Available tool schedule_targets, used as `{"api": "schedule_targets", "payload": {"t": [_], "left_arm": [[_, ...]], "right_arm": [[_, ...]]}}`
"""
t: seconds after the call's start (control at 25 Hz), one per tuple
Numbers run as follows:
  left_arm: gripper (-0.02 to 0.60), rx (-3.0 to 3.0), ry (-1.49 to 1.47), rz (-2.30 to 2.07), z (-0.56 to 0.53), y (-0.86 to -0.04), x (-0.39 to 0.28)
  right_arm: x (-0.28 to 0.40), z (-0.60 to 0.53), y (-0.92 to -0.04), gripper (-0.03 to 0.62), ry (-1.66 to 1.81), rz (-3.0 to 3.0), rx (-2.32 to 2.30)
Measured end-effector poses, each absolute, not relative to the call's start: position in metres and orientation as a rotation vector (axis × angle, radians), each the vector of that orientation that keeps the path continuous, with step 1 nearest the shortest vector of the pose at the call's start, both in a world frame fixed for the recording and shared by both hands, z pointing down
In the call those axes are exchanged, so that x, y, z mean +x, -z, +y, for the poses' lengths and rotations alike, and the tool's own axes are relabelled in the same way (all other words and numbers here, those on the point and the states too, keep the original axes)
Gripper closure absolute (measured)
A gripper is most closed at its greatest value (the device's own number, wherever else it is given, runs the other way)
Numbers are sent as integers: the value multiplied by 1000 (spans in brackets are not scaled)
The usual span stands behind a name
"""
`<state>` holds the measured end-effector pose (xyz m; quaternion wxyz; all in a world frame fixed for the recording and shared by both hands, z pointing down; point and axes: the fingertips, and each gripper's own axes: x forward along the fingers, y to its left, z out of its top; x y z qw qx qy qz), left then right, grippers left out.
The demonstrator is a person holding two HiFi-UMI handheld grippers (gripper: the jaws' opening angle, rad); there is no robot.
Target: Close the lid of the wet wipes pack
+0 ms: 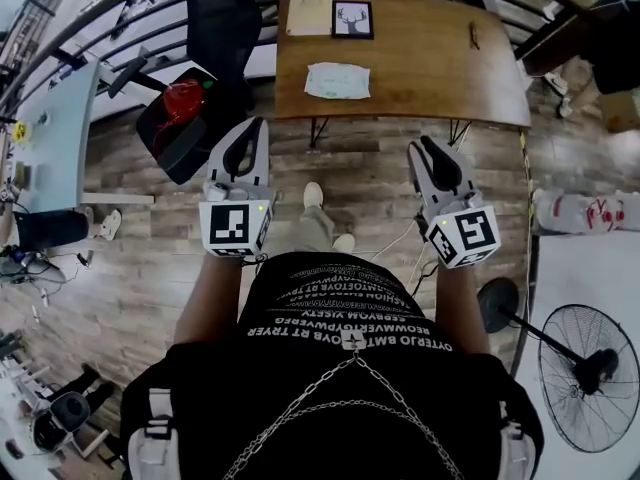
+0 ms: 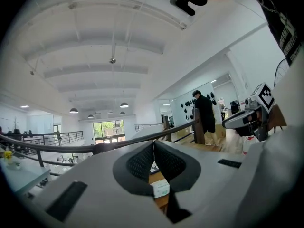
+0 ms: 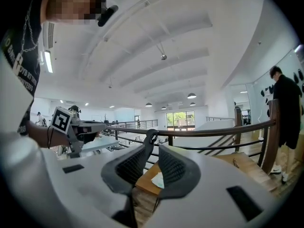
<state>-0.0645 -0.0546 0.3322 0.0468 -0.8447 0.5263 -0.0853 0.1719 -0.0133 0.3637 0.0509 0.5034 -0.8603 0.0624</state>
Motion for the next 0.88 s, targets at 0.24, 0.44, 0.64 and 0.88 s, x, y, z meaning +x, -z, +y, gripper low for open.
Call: {"api": "schedule_targets", "payload": {"t": [0.24, 0.44, 0.64, 0.88], "left_arm": [[552, -2597, 268, 1588, -71, -339, -59], [552, -2612, 270, 1579, -94, -342, -56], [552, -2632, 278, 1545, -126, -341, -49], [552, -2664, 309, 1518, -170, -350, -46]], "right_arm": [[169, -31, -367, 526, -195, -2612, 1511], [166, -54, -369, 526, -201, -2608, 1498], [163, -82, -370, 526, -208, -2602, 1471], [148, -122, -375, 526, -223, -2612, 1425]]}}
